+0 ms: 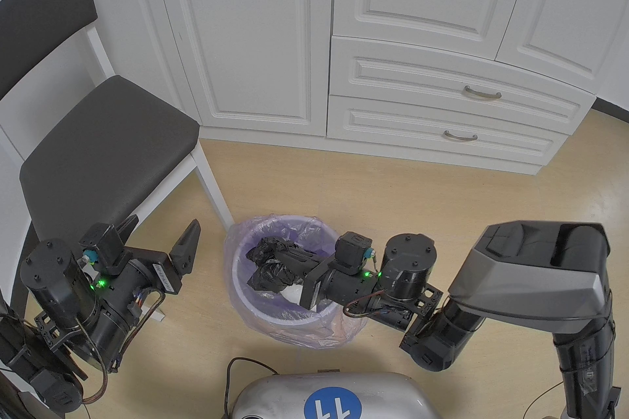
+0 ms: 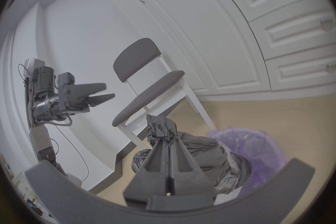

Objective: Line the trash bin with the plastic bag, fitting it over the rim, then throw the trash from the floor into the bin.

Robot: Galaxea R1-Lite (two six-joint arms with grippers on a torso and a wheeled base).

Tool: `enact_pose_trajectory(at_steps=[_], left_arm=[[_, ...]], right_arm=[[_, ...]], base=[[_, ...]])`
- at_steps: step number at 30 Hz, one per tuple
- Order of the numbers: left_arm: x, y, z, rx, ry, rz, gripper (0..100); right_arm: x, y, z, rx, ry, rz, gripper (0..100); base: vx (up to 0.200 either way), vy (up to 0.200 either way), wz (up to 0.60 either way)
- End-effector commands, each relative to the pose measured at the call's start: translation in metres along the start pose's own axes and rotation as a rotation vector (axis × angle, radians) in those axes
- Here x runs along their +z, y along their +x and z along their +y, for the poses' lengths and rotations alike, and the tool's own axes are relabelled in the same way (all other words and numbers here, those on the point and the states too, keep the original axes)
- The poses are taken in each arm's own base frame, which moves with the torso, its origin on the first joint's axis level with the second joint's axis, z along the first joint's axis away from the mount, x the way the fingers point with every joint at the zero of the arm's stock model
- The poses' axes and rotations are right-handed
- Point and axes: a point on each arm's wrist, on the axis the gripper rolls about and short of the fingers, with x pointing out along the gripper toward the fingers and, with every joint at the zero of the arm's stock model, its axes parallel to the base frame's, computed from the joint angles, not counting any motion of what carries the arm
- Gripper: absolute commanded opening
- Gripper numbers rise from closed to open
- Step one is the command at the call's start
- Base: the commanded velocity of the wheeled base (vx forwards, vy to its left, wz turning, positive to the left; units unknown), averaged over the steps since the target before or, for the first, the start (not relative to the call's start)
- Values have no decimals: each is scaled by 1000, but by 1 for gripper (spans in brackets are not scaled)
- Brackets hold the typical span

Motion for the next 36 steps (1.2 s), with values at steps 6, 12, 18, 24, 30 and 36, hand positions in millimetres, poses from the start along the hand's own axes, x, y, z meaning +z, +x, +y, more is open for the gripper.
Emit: enact_pose_trajectory(at_steps=[6,12,18,24,30,36], left_arm=[[3,0,4,12,-3,-13,100],[3,1,7,5,-4,-12,100],[1,2,7,7,0,-2,100],[0,2,8,7,2,4,100],[-1,2,8,8,2,7,100],[-2,3,8,10,2,11,100]], right_arm=[[-28,24,-31,-21,135,-41,0],[-24,28,-41,-29,129,-72,0],[-39,21,-54,-42,129,-22,0],[-54,10,-70,-26,93,43,0],[-67,12,-71,-25,99,65,0],[-75,15,-72,-23,96,65,0]], base=[[0,0,0],[0,0,0],[0,0,0],[0,0,0],[0,0,0],[0,0,0]])
